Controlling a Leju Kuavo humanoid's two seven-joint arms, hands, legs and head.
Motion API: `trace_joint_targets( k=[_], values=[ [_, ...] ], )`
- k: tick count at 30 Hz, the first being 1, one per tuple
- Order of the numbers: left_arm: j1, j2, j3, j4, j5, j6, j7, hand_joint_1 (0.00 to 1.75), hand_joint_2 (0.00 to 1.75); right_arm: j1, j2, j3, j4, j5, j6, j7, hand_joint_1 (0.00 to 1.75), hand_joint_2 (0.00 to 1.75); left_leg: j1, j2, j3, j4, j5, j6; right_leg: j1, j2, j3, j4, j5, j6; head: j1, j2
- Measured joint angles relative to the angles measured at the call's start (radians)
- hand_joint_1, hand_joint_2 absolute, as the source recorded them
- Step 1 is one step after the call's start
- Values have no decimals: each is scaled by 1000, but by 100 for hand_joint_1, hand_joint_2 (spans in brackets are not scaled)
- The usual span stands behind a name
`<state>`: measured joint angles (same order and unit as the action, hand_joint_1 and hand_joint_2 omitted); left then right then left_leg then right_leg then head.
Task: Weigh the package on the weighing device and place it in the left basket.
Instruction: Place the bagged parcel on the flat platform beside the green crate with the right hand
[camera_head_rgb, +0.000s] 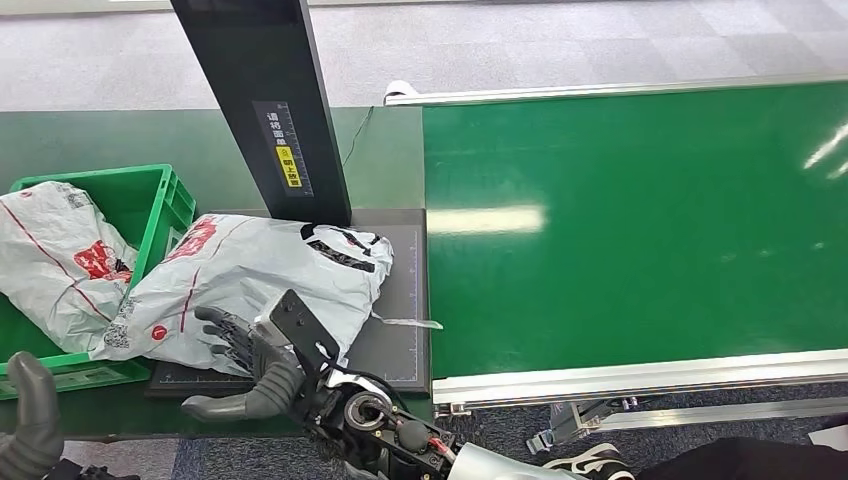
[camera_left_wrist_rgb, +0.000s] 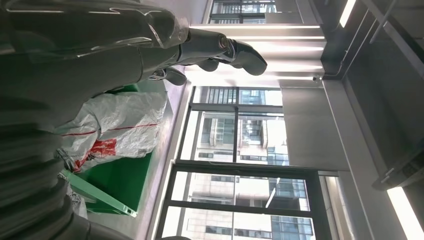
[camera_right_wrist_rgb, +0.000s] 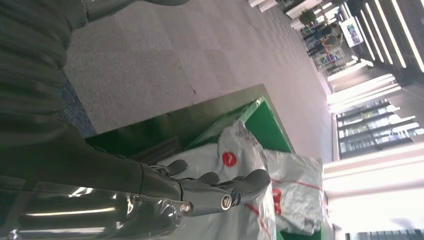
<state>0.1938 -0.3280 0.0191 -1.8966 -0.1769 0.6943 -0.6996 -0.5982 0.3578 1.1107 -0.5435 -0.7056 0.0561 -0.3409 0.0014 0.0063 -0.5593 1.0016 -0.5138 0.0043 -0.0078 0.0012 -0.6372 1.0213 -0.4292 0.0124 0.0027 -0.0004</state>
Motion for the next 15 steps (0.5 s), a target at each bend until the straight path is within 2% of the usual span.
trace_joint_targets(
  k=[15],
  values=[
    [-6,-10,10,-10,0,0,0,0,175,-1,0,57,-26,-16,8,-11,0,175,0,0,0,0,0,0,0,0,0,0,0,0,0,0]
  ],
)
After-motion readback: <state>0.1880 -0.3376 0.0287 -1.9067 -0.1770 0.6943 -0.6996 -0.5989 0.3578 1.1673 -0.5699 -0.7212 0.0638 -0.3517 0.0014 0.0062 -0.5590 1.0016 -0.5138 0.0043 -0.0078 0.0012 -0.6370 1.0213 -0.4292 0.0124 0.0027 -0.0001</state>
